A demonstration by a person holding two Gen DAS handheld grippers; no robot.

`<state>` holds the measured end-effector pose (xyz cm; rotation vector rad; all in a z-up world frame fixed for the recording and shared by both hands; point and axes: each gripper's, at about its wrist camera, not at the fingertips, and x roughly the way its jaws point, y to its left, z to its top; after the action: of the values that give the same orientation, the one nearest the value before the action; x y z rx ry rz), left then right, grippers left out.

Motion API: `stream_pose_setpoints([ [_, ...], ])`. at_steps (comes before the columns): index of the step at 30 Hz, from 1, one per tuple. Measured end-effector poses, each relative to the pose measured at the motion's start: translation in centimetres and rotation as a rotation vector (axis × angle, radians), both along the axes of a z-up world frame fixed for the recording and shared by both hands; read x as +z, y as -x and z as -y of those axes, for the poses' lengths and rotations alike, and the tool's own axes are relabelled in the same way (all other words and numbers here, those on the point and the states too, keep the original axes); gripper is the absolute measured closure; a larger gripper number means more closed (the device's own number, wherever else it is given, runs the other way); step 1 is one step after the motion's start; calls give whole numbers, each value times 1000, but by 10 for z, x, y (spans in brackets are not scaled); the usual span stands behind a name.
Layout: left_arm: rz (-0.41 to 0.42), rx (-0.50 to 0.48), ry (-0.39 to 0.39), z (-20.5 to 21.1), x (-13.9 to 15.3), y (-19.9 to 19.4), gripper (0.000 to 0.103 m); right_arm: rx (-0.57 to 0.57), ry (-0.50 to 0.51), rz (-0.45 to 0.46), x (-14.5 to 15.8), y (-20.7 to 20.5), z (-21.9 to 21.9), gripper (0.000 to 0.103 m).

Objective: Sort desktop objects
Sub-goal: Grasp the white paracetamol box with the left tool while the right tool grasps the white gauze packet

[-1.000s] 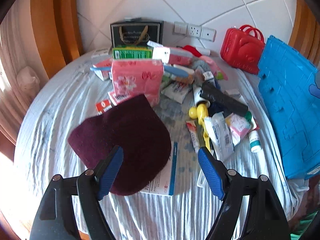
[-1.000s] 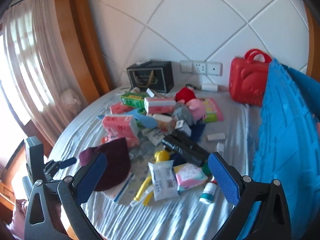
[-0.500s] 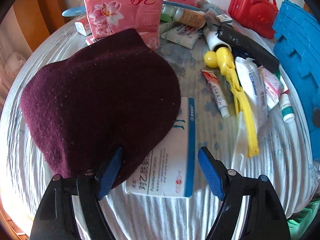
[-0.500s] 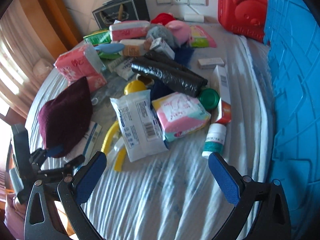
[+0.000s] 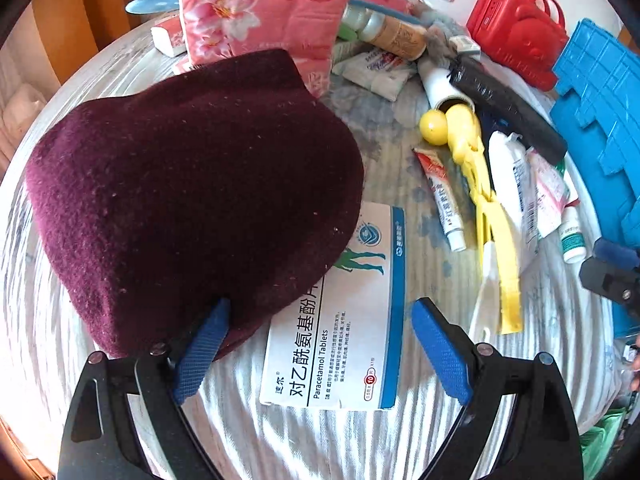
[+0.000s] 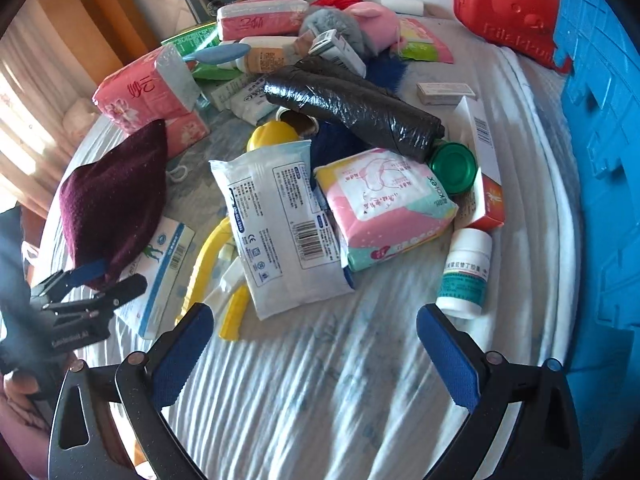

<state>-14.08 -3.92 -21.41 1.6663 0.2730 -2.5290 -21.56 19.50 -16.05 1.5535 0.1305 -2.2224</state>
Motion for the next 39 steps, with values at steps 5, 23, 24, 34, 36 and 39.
stream_pose_setpoints([
  [5, 21, -18, 132, -15, -10, 15, 7, 34, -38, -28, -3, 11, 16, 0],
  [23, 42, -8, -16, -29, 9, -31, 25, 59, 24, 20, -14, 24, 27, 0],
  [24, 52, -10, -3, -32, 5, -26, 25, 66, 4, 20, -16, 23, 27, 1],
  [34, 10, 3, -18, -29, 9, 8, 31, 98, -54, 5, -26, 21, 31, 27],
  [36, -8, -7, -9, -33, 18, 2, 31, 103, -65, 7, -32, 24, 37, 27],
  [39, -38, -20, -12, -36, 33, -6, 31, 98, -83, -5, -40, 31, 44, 27],
])
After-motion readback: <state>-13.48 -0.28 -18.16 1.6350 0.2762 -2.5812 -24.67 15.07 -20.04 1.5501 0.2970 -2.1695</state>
